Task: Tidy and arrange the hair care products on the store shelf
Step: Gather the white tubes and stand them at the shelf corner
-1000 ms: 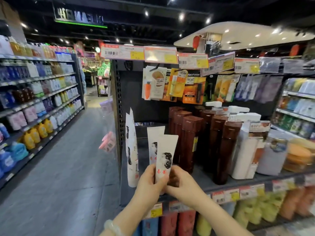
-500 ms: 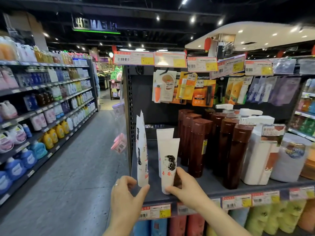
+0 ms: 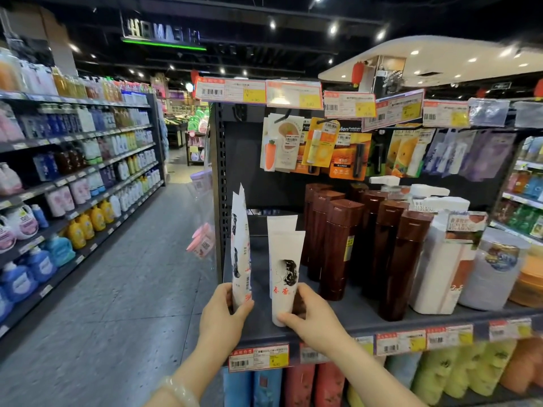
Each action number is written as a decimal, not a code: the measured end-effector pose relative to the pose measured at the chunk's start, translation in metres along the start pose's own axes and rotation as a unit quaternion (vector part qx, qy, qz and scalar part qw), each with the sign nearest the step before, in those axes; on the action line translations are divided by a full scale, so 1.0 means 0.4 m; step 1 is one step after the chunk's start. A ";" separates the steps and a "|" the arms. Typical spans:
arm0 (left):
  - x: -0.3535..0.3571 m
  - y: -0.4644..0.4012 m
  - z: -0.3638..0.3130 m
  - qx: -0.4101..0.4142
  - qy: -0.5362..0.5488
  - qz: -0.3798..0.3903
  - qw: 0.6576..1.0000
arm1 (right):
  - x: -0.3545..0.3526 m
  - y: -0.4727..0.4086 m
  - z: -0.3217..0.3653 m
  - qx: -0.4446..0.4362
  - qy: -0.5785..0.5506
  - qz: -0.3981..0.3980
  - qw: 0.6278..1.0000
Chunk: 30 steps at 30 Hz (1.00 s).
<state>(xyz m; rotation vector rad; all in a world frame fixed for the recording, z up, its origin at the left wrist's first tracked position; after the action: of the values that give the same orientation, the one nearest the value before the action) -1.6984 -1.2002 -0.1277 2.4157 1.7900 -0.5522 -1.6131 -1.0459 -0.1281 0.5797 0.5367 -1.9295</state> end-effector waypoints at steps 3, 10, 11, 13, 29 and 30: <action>0.001 0.004 0.000 0.013 -0.005 0.004 1.000 | 0.005 -0.004 0.000 0.000 0.015 -0.011 1.000; 0.004 0.007 0.000 0.007 -0.009 0.004 1.000 | 0.010 -0.005 0.003 0.008 0.037 -0.022 0.999; 0.005 0.008 -0.001 0.007 -0.010 0.004 1.000 | 0.010 -0.005 0.003 0.008 0.038 -0.023 0.999; 0.006 0.010 -0.002 0.006 -0.010 0.007 1.000 | 0.010 -0.004 0.004 0.008 0.044 -0.024 0.999; 0.003 0.019 -0.008 0.012 -0.010 0.020 1.000 | 0.012 0.000 0.003 0.012 0.048 -0.032 0.998; 0.001 0.019 -0.008 0.014 -0.012 0.019 1.000 | 0.012 0.000 0.003 0.013 0.048 -0.033 0.998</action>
<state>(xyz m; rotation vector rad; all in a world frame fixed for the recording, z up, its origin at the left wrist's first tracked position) -1.6905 -1.2012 -0.1259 2.4433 1.7355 -0.6041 -1.6151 -1.0501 -0.1302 0.6811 0.5990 -1.9806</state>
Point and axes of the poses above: each hand's wrist, its own y-axis away from the middle knuckle, its own x-axis out of the palm, z = x × y, the point moved 6 cm from there along -y, towards the middle knuckle, and after that the axes turned 3 degrees about y, right-handed, at the moved point
